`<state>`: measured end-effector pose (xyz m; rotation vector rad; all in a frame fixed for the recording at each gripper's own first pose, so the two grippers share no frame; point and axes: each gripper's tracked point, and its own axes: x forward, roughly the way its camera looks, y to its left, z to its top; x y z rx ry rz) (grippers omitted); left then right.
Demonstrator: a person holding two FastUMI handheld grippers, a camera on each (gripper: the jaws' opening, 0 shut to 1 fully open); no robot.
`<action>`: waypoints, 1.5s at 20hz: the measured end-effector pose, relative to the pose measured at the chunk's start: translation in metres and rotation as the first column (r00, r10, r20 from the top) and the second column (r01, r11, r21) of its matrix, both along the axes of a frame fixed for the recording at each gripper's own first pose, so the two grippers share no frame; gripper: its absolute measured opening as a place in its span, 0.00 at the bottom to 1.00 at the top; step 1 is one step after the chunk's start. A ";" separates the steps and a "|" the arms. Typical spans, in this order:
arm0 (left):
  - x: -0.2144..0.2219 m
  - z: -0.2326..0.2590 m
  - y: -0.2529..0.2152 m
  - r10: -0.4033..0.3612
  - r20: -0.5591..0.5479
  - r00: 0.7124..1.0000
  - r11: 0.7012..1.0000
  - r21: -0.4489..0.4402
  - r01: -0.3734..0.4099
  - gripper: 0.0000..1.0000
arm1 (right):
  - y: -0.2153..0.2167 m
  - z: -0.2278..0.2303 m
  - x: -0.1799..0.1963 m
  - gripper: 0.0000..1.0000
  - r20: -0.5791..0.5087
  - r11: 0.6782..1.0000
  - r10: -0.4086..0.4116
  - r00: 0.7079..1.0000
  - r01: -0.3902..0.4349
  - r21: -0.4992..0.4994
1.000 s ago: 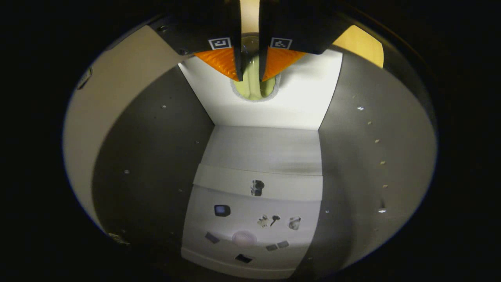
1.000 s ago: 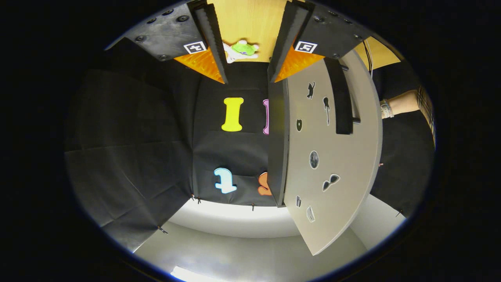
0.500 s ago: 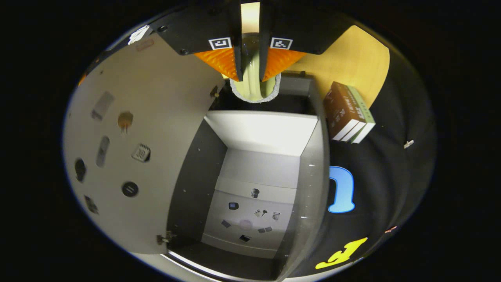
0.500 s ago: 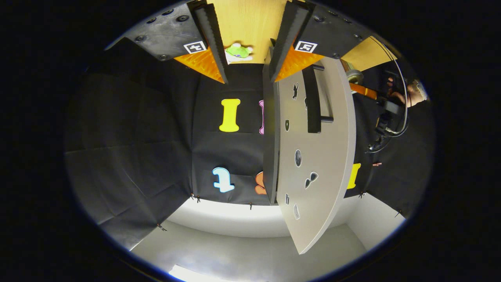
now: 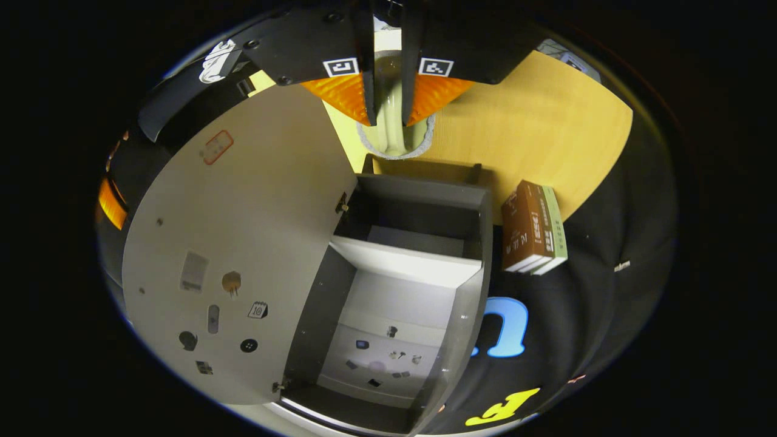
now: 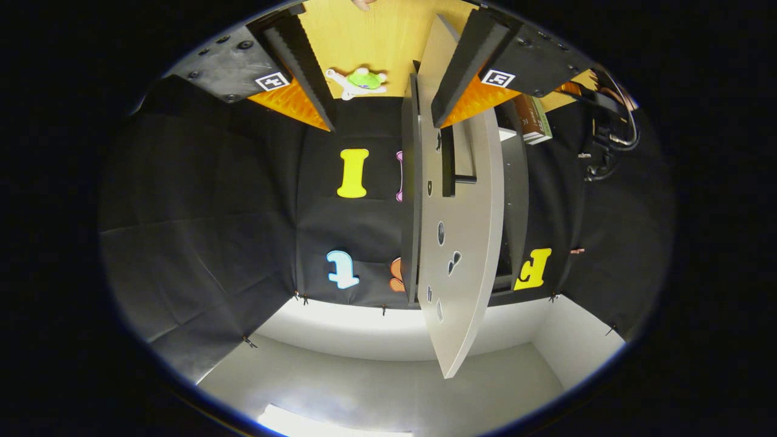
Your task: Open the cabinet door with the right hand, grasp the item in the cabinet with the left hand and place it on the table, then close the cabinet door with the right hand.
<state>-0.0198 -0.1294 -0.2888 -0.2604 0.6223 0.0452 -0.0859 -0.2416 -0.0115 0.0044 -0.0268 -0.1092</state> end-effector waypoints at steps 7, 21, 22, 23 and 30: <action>0.006 -0.101 -0.009 0.025 -0.078 0.997 0.996 -0.083 -0.031 0.22 | -0.002 -0.020 0.004 0.99 -0.012 0.998 0.061 0.998 -0.061 0.001; 0.012 -0.254 0.004 0.077 -0.173 0.982 0.996 0.061 -0.067 0.24 | -0.030 -0.061 0.011 0.98 -0.111 0.997 0.059 0.992 -0.064 -0.046; 0.014 -0.254 0.005 0.079 -0.168 0.983 0.996 0.063 -0.069 0.23 | -0.030 -0.063 0.011 0.98 -0.115 0.997 0.064 0.991 -0.069 -0.043; 0.017 -0.252 0.003 0.069 -0.159 0.985 0.997 0.057 -0.061 0.26 | -0.030 -0.063 0.011 0.98 -0.119 0.997 0.069 0.990 -0.074 -0.034; 0.012 -0.226 0.008 0.030 -0.149 0.988 0.994 0.104 -0.014 0.95 | -0.022 -0.053 0.014 0.98 -0.101 0.994 0.109 0.989 -0.110 -0.013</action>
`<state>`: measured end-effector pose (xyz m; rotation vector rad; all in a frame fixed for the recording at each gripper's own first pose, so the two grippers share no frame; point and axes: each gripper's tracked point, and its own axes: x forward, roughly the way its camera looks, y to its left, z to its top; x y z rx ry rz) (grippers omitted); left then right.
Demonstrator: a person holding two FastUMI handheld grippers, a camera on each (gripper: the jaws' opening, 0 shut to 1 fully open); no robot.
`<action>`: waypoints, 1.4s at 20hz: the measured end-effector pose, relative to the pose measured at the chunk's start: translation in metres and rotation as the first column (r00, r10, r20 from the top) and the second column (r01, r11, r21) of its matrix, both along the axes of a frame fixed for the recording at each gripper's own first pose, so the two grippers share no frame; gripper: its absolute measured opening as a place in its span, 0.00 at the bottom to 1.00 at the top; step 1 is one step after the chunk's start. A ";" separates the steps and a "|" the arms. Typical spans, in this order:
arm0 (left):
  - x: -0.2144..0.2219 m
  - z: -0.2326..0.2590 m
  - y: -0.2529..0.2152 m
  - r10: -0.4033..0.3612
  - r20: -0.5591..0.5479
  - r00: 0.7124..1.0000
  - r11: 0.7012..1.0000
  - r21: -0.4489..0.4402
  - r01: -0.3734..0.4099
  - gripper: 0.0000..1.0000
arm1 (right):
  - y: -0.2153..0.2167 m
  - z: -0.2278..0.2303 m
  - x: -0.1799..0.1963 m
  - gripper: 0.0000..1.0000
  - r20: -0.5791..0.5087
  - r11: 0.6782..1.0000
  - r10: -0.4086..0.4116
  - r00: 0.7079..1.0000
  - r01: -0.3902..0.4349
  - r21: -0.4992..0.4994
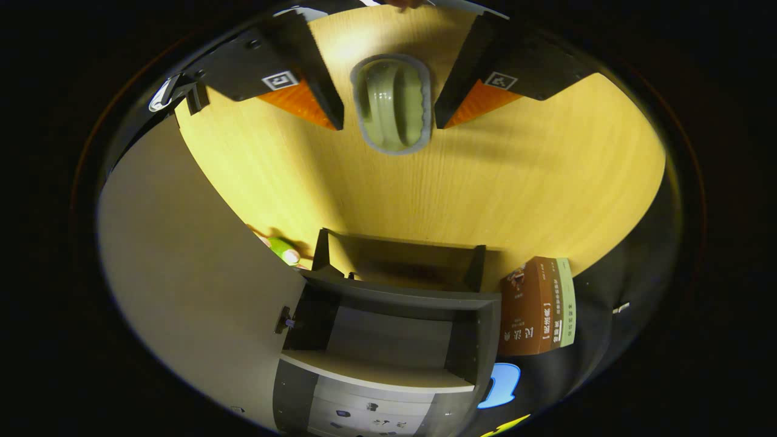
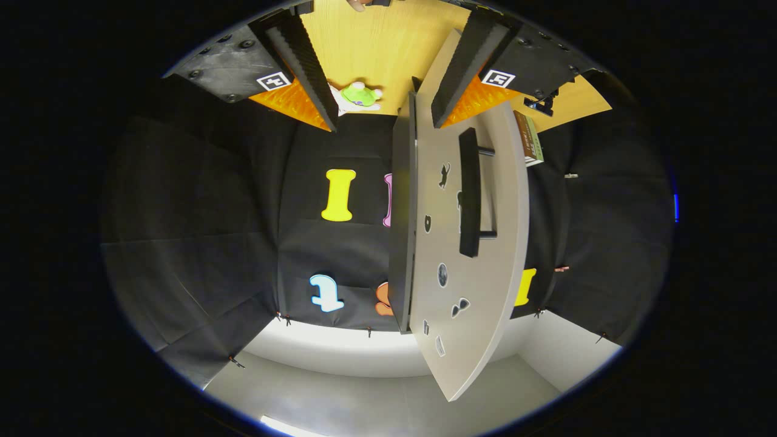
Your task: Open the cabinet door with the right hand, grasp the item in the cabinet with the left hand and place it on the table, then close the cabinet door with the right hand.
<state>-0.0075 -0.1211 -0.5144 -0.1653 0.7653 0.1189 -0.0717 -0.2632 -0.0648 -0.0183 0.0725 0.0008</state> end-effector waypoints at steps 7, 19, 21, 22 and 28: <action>-0.009 0.193 0.007 -0.117 0.310 0.944 0.983 0.169 0.066 0.95 | 0.034 0.033 -0.004 0.98 0.065 0.979 0.160 0.985 -0.167 0.120; -0.059 0.415 0.017 -0.094 0.572 0.815 0.943 0.313 -0.112 0.95 | 0.076 0.034 0.035 0.98 0.081 0.895 0.420 0.904 -0.428 0.130; -0.071 0.418 0.021 -0.053 0.579 0.814 0.937 0.311 -0.161 0.92 | 0.080 0.034 0.038 0.97 0.080 0.880 0.452 0.889 -0.458 0.122; -0.077 0.420 0.026 -0.031 0.580 0.814 0.930 0.314 -0.189 0.93 | 0.084 0.032 0.039 0.96 0.078 0.872 0.466 0.881 -0.472 0.125; -0.070 0.419 0.046 0.002 0.581 0.814 0.938 0.282 -0.204 0.96 | 0.108 0.027 0.049 0.96 0.066 0.836 0.515 0.854 -0.518 0.180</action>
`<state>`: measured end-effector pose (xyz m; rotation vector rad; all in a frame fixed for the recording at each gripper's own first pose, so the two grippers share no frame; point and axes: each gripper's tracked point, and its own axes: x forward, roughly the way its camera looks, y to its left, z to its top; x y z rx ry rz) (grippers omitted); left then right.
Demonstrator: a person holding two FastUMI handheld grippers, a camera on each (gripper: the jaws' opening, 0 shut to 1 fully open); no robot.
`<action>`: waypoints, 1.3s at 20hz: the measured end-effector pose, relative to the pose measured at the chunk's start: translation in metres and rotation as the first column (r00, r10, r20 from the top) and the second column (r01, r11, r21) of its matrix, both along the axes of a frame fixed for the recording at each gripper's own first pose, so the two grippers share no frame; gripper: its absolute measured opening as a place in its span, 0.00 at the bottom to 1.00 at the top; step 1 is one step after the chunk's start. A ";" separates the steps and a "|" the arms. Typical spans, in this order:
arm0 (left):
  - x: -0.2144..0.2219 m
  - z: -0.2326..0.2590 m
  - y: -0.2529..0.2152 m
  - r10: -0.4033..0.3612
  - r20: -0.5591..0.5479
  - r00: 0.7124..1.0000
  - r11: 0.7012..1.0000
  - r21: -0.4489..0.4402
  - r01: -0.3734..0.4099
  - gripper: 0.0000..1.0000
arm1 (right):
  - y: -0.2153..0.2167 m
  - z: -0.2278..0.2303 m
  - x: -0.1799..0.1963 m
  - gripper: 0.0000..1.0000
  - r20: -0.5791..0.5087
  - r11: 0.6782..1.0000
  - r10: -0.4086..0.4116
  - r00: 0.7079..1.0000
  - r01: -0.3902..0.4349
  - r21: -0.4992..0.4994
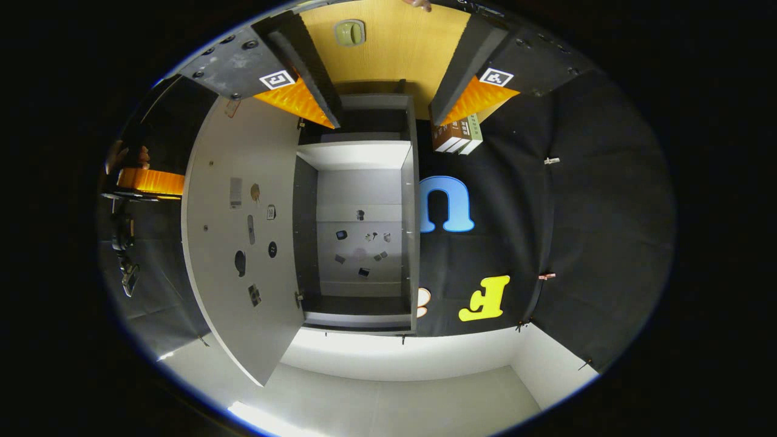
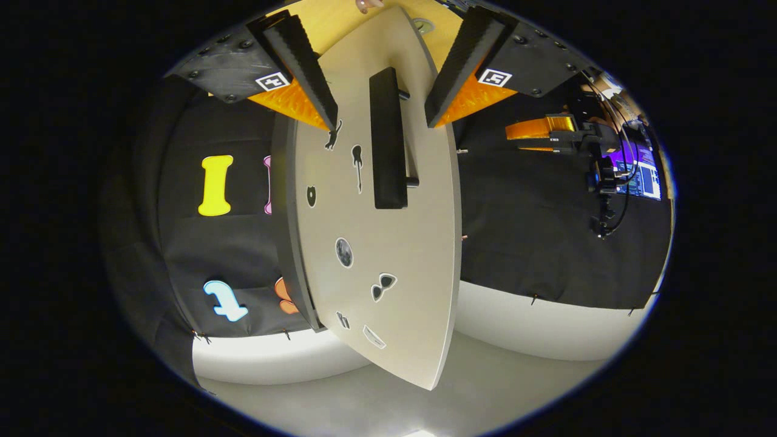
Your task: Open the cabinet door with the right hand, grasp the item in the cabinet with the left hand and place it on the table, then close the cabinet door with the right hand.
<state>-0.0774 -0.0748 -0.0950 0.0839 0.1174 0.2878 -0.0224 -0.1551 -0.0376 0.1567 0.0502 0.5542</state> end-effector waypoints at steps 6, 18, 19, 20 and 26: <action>0.041 0.011 0.045 -0.142 0.031 0.989 0.989 -0.028 0.143 0.94 | 0.052 -0.002 0.001 0.97 0.018 0.996 -0.083 0.996 0.083 -0.022; 0.069 0.003 0.125 -0.417 -0.013 0.909 0.907 -0.061 0.416 0.96 | 0.181 -0.005 0.045 0.98 0.109 0.937 -0.345 0.932 0.348 -0.006; 0.069 0.001 0.125 -0.424 -0.012 0.906 0.904 -0.064 0.422 0.96 | 0.177 -0.001 0.042 0.98 0.126 0.926 -0.373 0.919 0.378 -0.016; 0.069 0.002 0.123 -0.435 -0.007 0.900 0.898 -0.069 0.434 0.95 | 0.170 0.001 0.041 0.97 0.139 0.910 -0.406 0.903 0.413 -0.025; 0.084 0.017 0.106 -0.444 0.042 0.895 0.891 -0.089 0.446 0.93 | 0.118 0.006 0.054 0.97 0.158 0.806 -0.583 0.797 0.592 -0.014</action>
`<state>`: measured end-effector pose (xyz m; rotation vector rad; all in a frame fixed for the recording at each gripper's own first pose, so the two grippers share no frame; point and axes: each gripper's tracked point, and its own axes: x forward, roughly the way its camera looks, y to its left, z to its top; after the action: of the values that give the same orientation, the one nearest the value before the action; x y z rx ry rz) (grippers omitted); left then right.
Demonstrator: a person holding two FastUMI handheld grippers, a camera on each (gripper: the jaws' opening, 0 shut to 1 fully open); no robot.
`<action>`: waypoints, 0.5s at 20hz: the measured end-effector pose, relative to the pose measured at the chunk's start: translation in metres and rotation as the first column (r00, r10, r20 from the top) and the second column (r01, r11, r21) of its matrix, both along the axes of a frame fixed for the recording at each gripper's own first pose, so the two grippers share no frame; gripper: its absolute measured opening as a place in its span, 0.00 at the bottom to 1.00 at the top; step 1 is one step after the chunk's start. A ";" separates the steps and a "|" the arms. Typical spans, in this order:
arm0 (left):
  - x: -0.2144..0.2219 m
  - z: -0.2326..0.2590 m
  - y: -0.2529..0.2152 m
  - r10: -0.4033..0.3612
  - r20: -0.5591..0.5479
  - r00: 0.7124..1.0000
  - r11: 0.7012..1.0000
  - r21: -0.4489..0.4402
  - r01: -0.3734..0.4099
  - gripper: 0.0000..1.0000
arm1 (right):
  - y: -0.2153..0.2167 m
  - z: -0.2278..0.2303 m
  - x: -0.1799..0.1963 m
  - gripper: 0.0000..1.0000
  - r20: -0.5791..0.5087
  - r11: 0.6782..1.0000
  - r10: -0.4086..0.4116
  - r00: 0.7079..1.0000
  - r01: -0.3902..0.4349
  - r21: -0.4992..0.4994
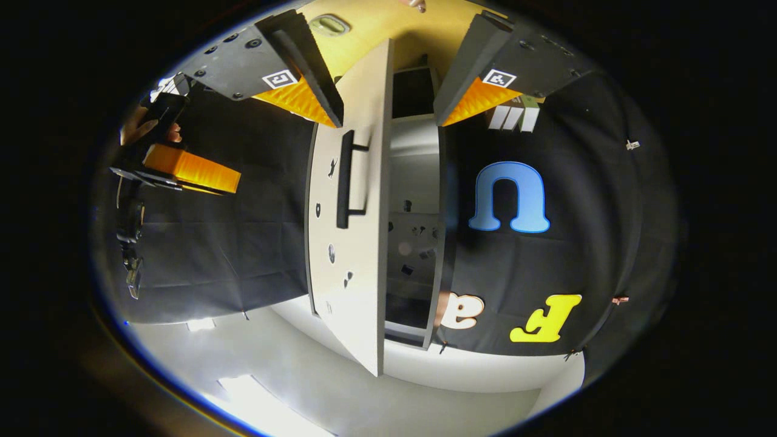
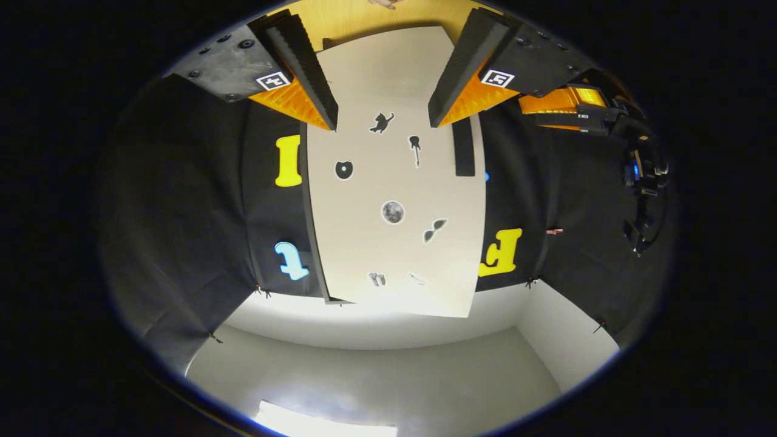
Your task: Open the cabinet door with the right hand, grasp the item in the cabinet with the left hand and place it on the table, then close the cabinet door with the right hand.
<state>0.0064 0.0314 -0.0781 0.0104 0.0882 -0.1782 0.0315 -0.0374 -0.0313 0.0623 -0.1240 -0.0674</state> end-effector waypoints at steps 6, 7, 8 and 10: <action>0.014 0.021 -0.029 -0.012 0.051 0.999 1.000 -0.026 0.013 0.94 | -0.021 -0.002 0.021 0.98 -0.025 0.998 -0.065 0.998 0.065 -0.015; 0.013 0.020 -0.031 -0.006 0.054 0.999 1.000 -0.017 0.007 0.94 | -0.023 -0.002 0.024 0.98 -0.031 0.998 -0.065 0.997 0.065 -0.007; 0.013 0.020 -0.034 -0.004 0.058 0.998 1.000 -0.009 0.004 0.94 | -0.024 -0.002 0.027 0.98 -0.029 0.998 -0.058 0.998 0.058 0.003; 0.017 0.020 -0.040 0.004 0.061 0.998 1.000 -0.006 -0.004 0.94 | -0.029 0.001 0.028 0.98 -0.019 0.999 -0.052 0.998 0.052 0.008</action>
<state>0.0234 -0.0085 -0.0581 0.0095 0.0269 -0.1740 0.0596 -0.0663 -0.0307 0.0671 -0.1071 -0.1205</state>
